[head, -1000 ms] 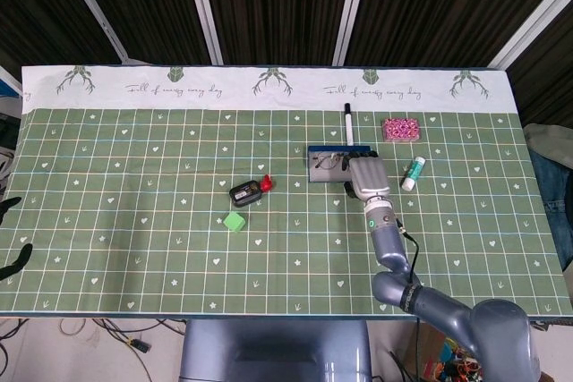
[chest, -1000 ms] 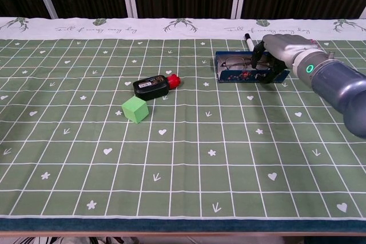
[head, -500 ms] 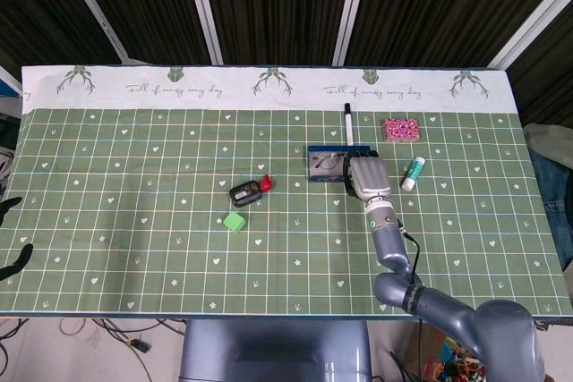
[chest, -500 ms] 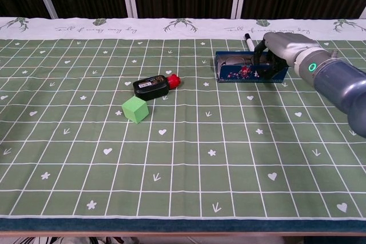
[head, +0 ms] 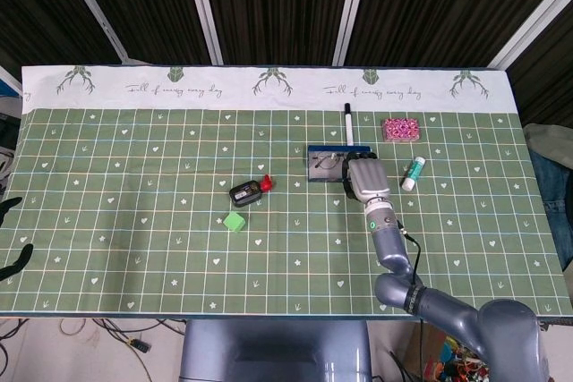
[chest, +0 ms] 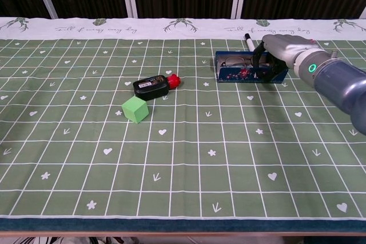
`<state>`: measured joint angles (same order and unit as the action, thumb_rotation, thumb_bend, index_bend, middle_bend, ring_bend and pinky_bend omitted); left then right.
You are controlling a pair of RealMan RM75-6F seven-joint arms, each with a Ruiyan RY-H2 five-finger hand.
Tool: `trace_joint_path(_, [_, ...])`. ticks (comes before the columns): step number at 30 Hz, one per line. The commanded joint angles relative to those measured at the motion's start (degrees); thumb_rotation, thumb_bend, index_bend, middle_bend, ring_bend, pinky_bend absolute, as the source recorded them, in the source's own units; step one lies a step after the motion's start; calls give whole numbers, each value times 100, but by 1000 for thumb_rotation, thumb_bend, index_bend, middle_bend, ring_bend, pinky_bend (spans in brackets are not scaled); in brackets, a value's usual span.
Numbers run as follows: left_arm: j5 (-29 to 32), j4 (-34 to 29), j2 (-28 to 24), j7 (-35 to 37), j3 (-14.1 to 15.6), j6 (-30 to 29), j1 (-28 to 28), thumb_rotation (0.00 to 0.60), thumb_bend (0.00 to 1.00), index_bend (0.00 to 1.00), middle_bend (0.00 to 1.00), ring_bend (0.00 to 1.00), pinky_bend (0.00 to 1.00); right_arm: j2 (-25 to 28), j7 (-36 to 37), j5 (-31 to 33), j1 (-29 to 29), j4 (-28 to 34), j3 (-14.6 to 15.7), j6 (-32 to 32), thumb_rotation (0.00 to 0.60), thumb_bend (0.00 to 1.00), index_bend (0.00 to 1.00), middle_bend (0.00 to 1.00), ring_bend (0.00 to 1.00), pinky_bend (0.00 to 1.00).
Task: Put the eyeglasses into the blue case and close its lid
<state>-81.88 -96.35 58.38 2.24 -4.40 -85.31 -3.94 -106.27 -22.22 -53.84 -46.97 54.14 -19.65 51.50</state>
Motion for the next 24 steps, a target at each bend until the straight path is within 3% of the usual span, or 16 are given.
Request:
trace_joint_path(1, [2,0,-1,0,-2,-2,1,600,317,165,0,0,0,9,-5,13,8,23,11,-14,600,490,705,288,312,238])
trace_joint_path(9, [4,4,1,4,-1,3,-1,600,316,166,0,0,0,149,93,67,108,290,25,-54,600,485,766,288,312,238])
trace_joint_path(24, [-57,-33,8,-36,19,-40,11,600,316,167,0,0,0,1344,177,-365,830,2427,459,566,600,484,835,288,312,238])
